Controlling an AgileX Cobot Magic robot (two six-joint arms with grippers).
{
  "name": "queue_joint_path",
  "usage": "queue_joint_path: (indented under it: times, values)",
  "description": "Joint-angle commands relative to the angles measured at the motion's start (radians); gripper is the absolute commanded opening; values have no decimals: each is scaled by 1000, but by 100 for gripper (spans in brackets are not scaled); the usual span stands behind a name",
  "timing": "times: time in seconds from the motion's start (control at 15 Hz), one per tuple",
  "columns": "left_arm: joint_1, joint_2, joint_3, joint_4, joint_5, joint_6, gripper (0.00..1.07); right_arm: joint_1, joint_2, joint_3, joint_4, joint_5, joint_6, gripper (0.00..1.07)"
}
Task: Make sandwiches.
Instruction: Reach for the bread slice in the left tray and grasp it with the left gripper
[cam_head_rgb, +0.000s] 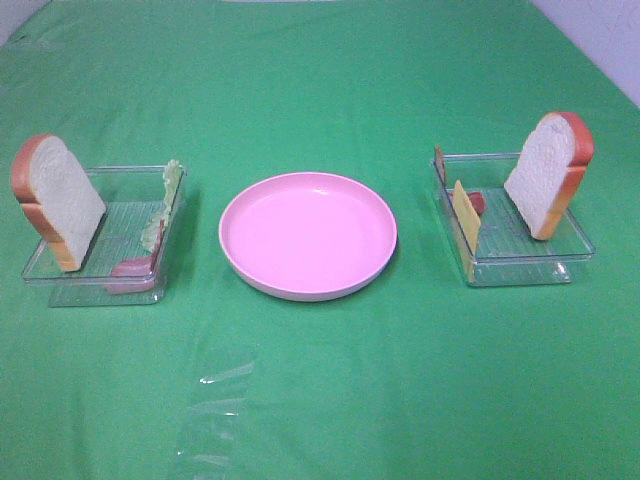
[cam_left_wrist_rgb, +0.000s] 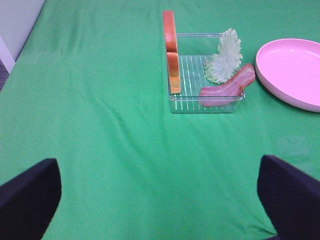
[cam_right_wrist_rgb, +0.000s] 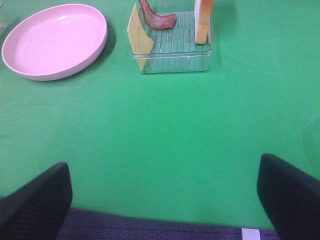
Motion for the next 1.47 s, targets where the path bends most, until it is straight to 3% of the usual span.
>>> queue_joint_path:
  times: [0.07, 0.27, 0.47, 0.87, 0.93, 1.0, 1.2, 1.27, 1.47]
  values:
    - [1, -15, 3, -1, -5, -5, 101, 0, -16, 3, 3, -8, -5, 96]
    - [1, -14, 3, 0, -5, -5, 101, 0, -16, 3, 3, -8, -5, 96]
    - [1, 105, -31, 0, 19, 9, 101, 0, -16, 3, 3, -8, -5, 96]
    - [1, 693, -349, -2, 24, 6, 100, 0, -16, 3, 3, -8, -5, 96]
    - [1, 937, -524, 30, 39, 7, 100, 0, -16, 3, 3, -8, -5, 96]
    - [1, 1040, -614, 38, 69, 7, 100, 0, -16, 3, 3, -8, -5, 96]
    - [1, 1411, -1002, 36, 228, 6, 100, 0, -16, 3, 3, -8, -5, 96]
    - [1, 1504, -1102, 35, 237, 7, 100, 0, -16, 3, 3, -8, -5, 96]
    - [0, 1702, -1273, 1, 237, 7, 100, 0, -16, 3, 3, -8, -5, 96]
